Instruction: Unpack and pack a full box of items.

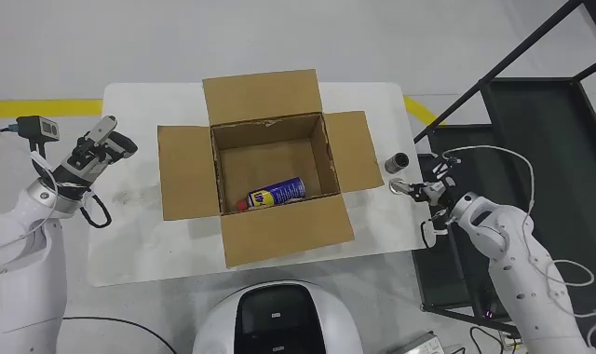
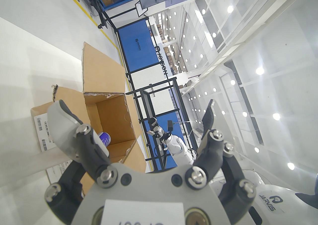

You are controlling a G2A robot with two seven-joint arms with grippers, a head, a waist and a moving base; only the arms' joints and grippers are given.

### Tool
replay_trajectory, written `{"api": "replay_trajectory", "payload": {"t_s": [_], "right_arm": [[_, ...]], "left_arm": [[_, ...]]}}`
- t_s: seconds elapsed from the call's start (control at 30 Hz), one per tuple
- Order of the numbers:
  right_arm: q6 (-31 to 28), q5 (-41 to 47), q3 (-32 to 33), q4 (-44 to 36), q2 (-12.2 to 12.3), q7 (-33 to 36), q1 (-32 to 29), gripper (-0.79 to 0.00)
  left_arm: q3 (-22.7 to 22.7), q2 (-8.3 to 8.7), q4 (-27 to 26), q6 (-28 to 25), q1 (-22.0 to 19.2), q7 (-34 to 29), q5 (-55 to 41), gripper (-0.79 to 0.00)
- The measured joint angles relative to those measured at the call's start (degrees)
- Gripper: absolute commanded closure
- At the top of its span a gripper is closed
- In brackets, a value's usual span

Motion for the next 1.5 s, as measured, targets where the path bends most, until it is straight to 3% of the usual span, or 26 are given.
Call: {"api": "replay_trajectory", "payload": {"t_s": [0.27, 0.37, 0.43, 0.6, 0.87, 1.03, 1.27, 1.47, 1.5], "right_arm": [[-0.18, -6.26, -6.47, 10.8, -0.6, -1.68, 5.58, -0.785], [0.11, -5.81, -8.83, 15.76, -1.09, -2.52, 8.8, -0.64], [-0.15, -4.56, -9.94, 18.96, -1.4, -2.42, 10.96, -0.6], [0.12, -4.99, -12.33, 24.97, -1.93, -2.48, 15.22, -0.588], [2.19, -5.63, -15.71, 32.45, -2.93, -3.92, 19.71, -0.44], [2.43, -6.14, -17.25, 35.86, -3.38, -4.84, 21.67, -0.391], [3.5, -5.96, -18.46, 38.75, -3.87, -5.61, 23.3, -0.36], [4.48, -6.8, -19.7, 40.16, -4.25, -5.71, 24.46, -0.252], [4.6, -6.9, -19.91, 40.37, -4.32, -5.7, 24.64, -0.203]], "left_arm": [[0.0, 0.0, 0.0, 0.0, 0.0, 0.0, 0.0, -0.785], [0.0, 0.0, 0.0, 0.0, 0.0, 0.0, 0.0, -0.785], [0.0, 0.0, 0.0, 0.0, 0.0, 0.0, 0.0, -0.785], [0.0, 0.0, 0.0, 0.0, 0.0, 0.0, 0.0, -0.785], [0.0, 0.0, 0.0, 0.0, 0.0, 0.0, 0.0, -0.785], [0.0, 0.0, 0.0, 0.0, 0.0, 0.0, 0.0, -0.785], [0.0, 0.0, 0.0, 0.0, 0.0, 0.0, 0.0, -0.785], [0.0, 0.0, 0.0, 0.0, 0.0, 0.0, 0.0, -0.785], [0.0, 0.0, 0.0, 0.0, 0.0, 0.0, 0.0, -0.785]]}}
